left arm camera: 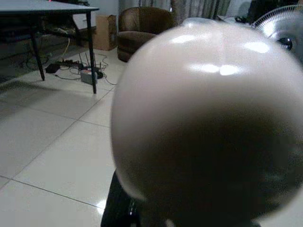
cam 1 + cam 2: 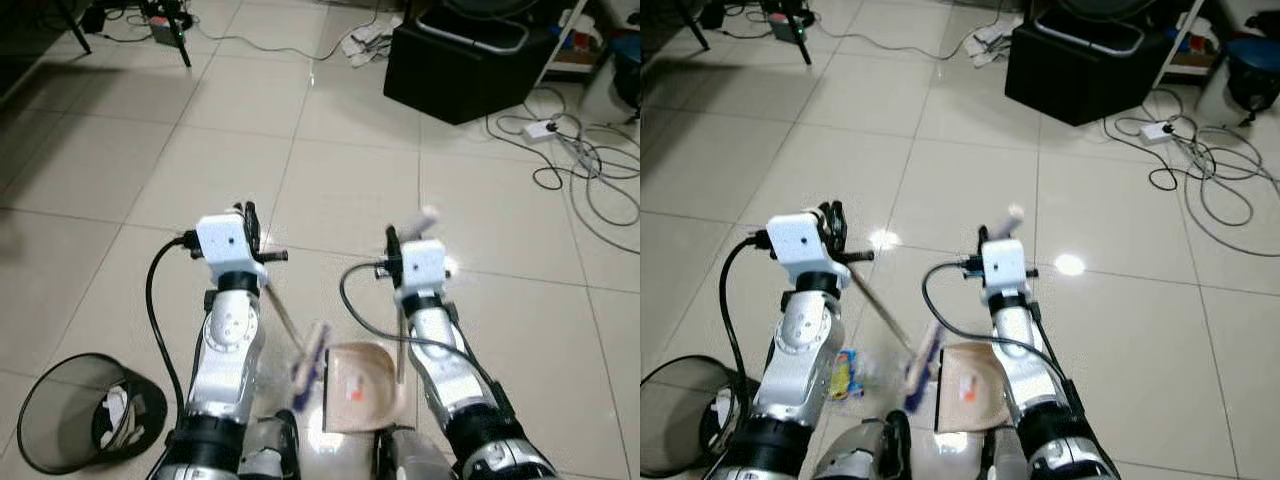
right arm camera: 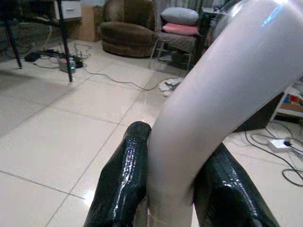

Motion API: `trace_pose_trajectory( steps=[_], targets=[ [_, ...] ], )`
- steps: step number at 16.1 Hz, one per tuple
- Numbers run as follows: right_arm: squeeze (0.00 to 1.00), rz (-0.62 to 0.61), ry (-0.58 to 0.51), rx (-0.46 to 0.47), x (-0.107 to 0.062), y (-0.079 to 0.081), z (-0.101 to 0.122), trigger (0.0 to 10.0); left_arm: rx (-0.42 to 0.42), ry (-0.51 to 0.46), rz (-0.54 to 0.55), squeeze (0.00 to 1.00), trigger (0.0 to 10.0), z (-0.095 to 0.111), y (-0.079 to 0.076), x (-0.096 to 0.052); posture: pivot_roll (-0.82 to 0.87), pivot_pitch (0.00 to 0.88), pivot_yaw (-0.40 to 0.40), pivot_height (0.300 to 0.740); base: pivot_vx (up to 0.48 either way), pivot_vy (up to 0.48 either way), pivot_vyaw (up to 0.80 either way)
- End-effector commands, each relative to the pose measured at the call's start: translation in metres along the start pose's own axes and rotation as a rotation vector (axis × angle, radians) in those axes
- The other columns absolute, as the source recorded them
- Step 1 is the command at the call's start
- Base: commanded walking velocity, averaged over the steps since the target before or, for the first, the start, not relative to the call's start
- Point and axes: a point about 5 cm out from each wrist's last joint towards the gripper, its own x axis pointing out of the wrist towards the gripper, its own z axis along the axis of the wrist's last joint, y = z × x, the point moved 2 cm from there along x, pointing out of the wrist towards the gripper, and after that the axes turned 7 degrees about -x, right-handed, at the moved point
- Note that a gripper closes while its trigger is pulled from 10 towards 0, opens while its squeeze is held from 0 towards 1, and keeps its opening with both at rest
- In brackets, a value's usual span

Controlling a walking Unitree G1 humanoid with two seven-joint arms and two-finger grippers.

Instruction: Sweep floor

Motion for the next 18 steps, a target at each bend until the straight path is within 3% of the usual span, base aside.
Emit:
trace_pose_trajectory(
  steps=[1,4,6,8,10,12,14,18],
  targets=[
    [0.00,-0.005,0.001,-0.008,-0.003,-0.001,-0.003,10.0,-0.040,0.018,0.005,0.00,10.0,-0.001,-0.005,0.002,0.02,0.270,0.042,0.740,0.000,0.000,0.00],
    [0.00,-0.039,0.012,-0.001,-0.003,-0.013,-0.008,10.0,-0.163,0.034,-0.110,0.00,10.0,0.009,-0.023,0.007,0.02,0.258,0.041,0.740,0.000,0.000,0.00],
    [0.00,-0.047,0.006,-0.002,-0.002,-0.017,-0.008,10.0,-0.172,0.069,-0.259,0.00,10.0,0.013,-0.036,0.004,0.03,0.255,0.040,0.740,0.000,0.000,0.00],
    [0.00,-0.056,0.002,-0.007,-0.002,-0.023,-0.010,10.0,-0.068,0.026,-0.406,0.00,10.0,0.028,-0.036,0.002,0.03,0.257,0.040,0.740,0.000,0.000,0.00],
    [0.00,-0.059,0.002,-0.012,-0.005,-0.025,-0.012,10.0,0.041,-0.133,-0.375,0.00,10.0,0.059,-0.018,0.012,0.03,0.258,0.040,0.740,0.000,0.000,0.00],
    [0.00,-0.058,0.002,-0.012,-0.007,-0.024,-0.013,10.0,0.106,-0.179,-0.370,0.00,10.0,0.068,-0.010,0.015,0.03,0.258,0.037,0.740,0.000,0.000,0.00],
    [0.00,-0.054,0.001,-0.012,-0.007,-0.023,-0.013,10.0,0.165,-0.143,-0.392,0.00,10.0,0.059,-0.006,0.013,0.02,0.262,0.034,0.740,0.000,0.000,0.00],
    [0.00,-0.045,-0.010,-0.015,-0.006,-0.022,-0.011,10.0,0.275,-0.009,-0.408,0.00,10.0,0.009,-0.012,-0.002,0.01,0.267,0.020,0.740,0.000,0.000,0.00]
  ],
)
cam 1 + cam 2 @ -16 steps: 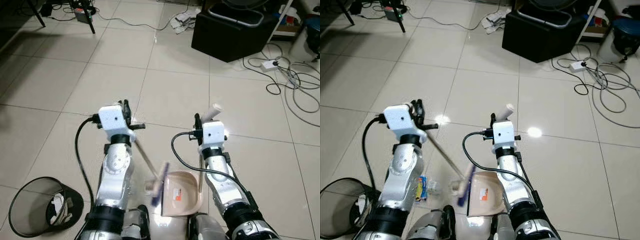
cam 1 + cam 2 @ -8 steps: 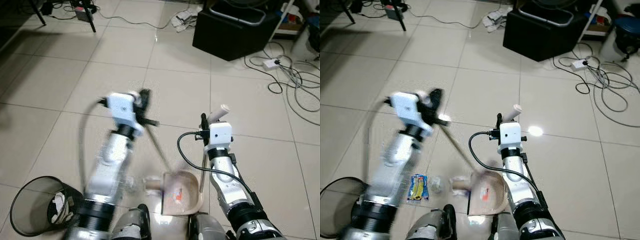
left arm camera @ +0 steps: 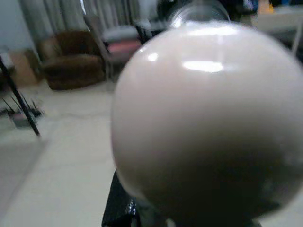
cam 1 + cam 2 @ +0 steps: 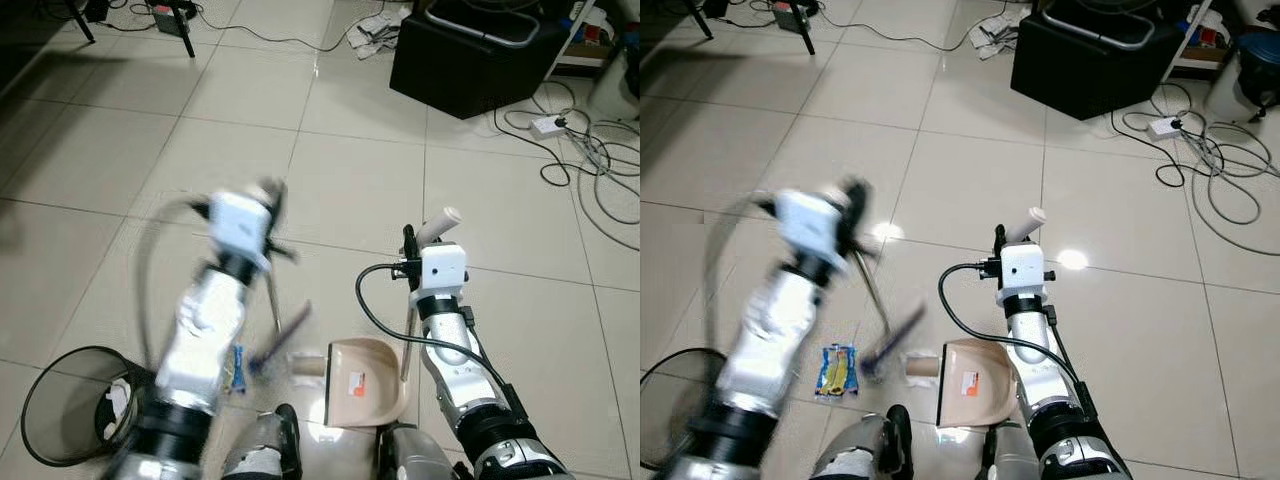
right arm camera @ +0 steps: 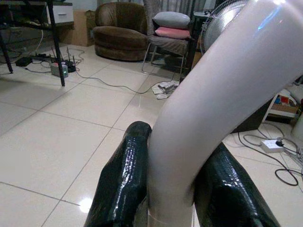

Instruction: Sweep floor

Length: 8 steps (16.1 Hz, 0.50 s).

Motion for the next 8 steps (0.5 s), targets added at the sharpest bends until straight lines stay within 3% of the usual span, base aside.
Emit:
trace_pose_trajectory(
  steps=[1,4,8],
  targets=[
    [0.00,0.010,0.020,-0.008,-0.003,0.000,-0.005,10.0,0.044,0.016,-0.001,0.00,10.0,-0.010,-0.006,-0.004,0.01,0.267,0.016,0.740,0.000,0.000,0.00],
    [0.00,0.019,0.014,-0.009,-0.001,0.003,-0.004,10.0,0.040,0.042,-0.035,0.00,10.0,-0.029,-0.030,-0.003,0.00,0.271,0.010,0.740,0.000,0.000,0.00],
    [0.00,0.018,0.019,-0.010,-0.001,0.001,-0.004,10.0,-0.142,0.060,-0.020,0.00,10.0,-0.031,-0.044,0.003,0.00,0.271,0.011,0.740,0.000,0.000,0.00]
  ],
)
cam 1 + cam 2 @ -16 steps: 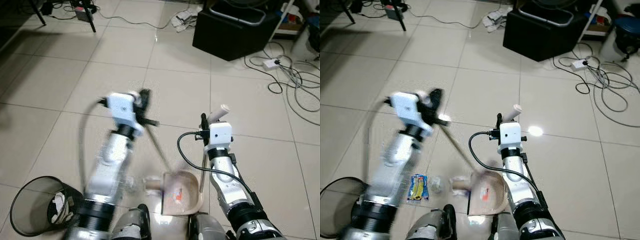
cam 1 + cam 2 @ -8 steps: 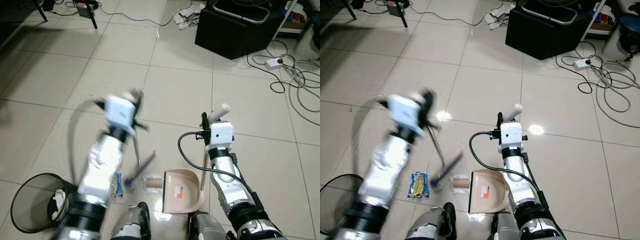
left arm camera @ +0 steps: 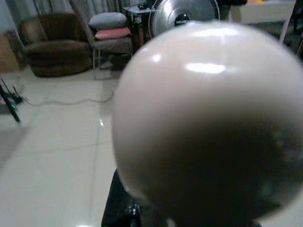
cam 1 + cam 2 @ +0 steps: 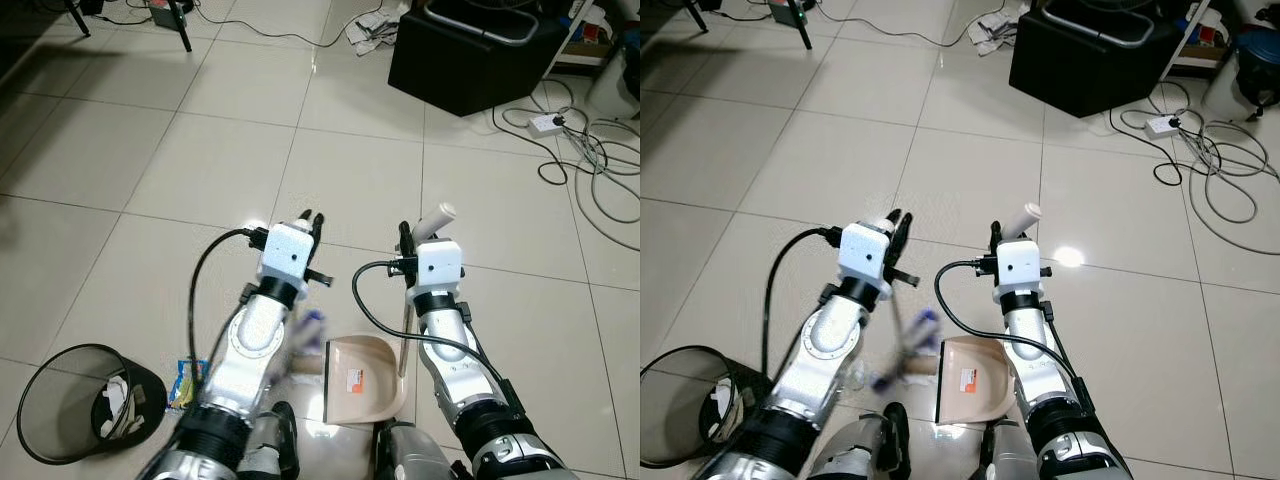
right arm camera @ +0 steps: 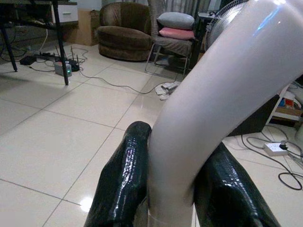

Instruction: Sweep floor

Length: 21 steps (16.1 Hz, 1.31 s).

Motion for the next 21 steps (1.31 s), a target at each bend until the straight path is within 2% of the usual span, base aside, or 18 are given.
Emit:
trace_pose_trajectory(
  steps=[1,3,5,7,9,10,12,15,17,18,21],
  targets=[
    [0.00,0.001,0.034,-0.008,-0.005,-0.002,-0.008,10.0,-0.115,0.045,0.026,0.00,10.0,-0.009,-0.001,-0.002,0.00,0.269,0.012,0.740,0.000,0.000,0.00],
    [0.00,-0.006,0.040,-0.004,-0.004,-0.002,-0.009,10.0,-0.235,0.023,0.081,0.00,10.0,-0.003,0.004,0.000,0.00,0.267,0.012,0.740,0.000,0.000,0.00],
    [0.00,-0.011,0.045,-0.001,-0.004,-0.003,-0.009,10.0,-0.360,-0.037,0.118,0.00,10.0,0.012,0.010,0.005,0.00,0.261,0.011,0.740,0.000,0.000,0.00],
    [0.00,-0.016,0.048,0.002,-0.002,-0.004,-0.010,10.0,-0.391,-0.064,0.068,0.00,10.0,0.023,0.009,0.009,0.00,0.257,0.010,0.740,0.000,0.000,0.00],
    [0.00,-0.021,0.046,0.003,-0.001,-0.006,-0.009,10.0,-0.348,-0.088,0.007,0.00,10.0,0.034,0.010,0.011,0.00,0.253,0.012,0.740,0.000,0.000,0.00],
    [0.00,-0.028,0.042,0.003,-0.001,-0.008,-0.008,10.0,-0.291,-0.116,-0.004,0.00,10.0,0.042,0.016,0.012,0.01,0.253,0.013,0.740,0.000,0.000,0.00],
    [0.00,-0.049,0.025,0.008,-0.002,-0.015,-0.007,10.0,-0.167,-0.165,0.022,0.00,10.0,0.056,0.033,0.012,0.01,0.251,0.015,0.740,0.000,0.000,0.00],
    [0.00,-0.096,-0.028,0.022,-0.004,-0.032,0.002,10.0,-0.041,-0.190,0.106,0.00,10.0,0.064,0.064,0.006,0.00,0.254,0.014,0.740,0.000,0.000,0.00],
    [0.00,-0.102,-0.066,0.007,-0.007,-0.043,0.009,10.0,0.049,-0.133,0.200,0.00,10.0,0.056,0.087,-0.001,-0.01,0.256,0.011,0.740,0.000,0.000,0.00],
    [0.00,-0.095,-0.081,-0.006,-0.008,-0.047,0.011,10.0,0.081,-0.103,0.223,0.00,10.0,0.050,0.092,-0.004,-0.01,0.258,0.010,0.740,0.000,0.000,0.00],
    [0.00,-0.070,-0.092,-0.038,-0.011,-0.051,0.012,10.0,0.094,-0.053,0.225,0.00,10.0,0.036,0.089,-0.010,-0.01,0.261,0.010,0.740,0.000,0.000,0.00]
  ],
)
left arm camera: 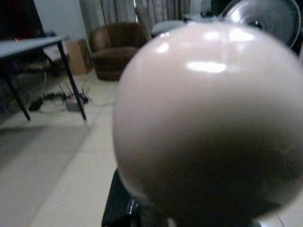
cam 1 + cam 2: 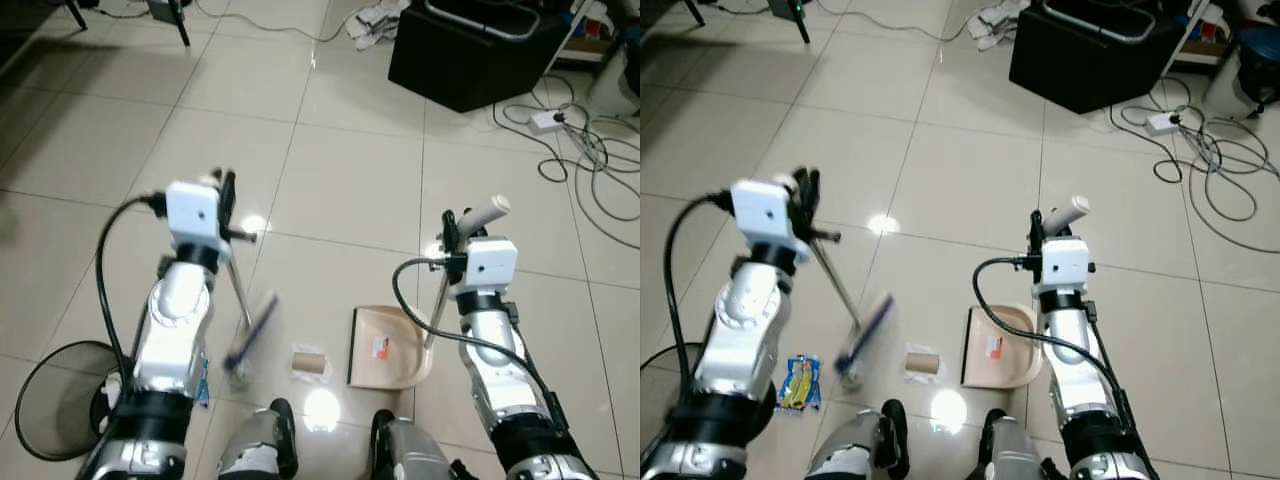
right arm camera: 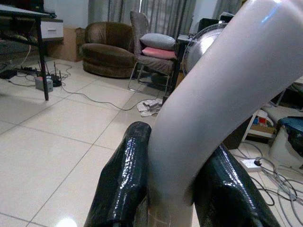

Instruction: Sweep floor

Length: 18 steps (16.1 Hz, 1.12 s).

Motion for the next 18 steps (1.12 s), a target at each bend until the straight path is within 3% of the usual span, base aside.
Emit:
trace_pose_trajectory(
  steps=[1,9,12,14,18],
  targets=[
    [0.00,0.032,-0.001,-0.013,-0.003,0.006,-0.002,10.0,0.012,0.028,-0.006,0.00,10.0,-0.013,-0.009,-0.007,-0.01,0.261,0.010,0.740,0.000,0.000,0.00],
    [0.00,0.143,0.000,-0.057,0.000,0.060,-0.001,10.0,-0.040,0.086,0.150,0.00,10.0,-0.040,-0.018,-0.022,0.04,0.301,-0.007,0.740,0.000,0.000,0.00],
    [0.00,0.141,0.015,-0.012,-0.002,0.075,0.000,10.0,-0.146,0.104,0.207,0.00,10.0,-0.042,-0.025,-0.022,0.04,0.306,-0.005,0.740,0.000,0.000,0.00],
    [0.00,0.126,0.035,0.032,-0.006,0.081,0.000,10.0,-0.272,0.109,0.290,0.00,10.0,-0.040,-0.028,-0.018,0.03,0.303,-0.001,0.740,0.000,0.000,0.00],
    [0.00,0.027,0.107,0.086,-0.007,0.068,-0.010,10.0,-0.460,0.067,0.439,0.00,10.0,-0.030,-0.019,-0.005,0.02,0.288,0.000,0.740,0.000,0.000,0.00]
  ],
)
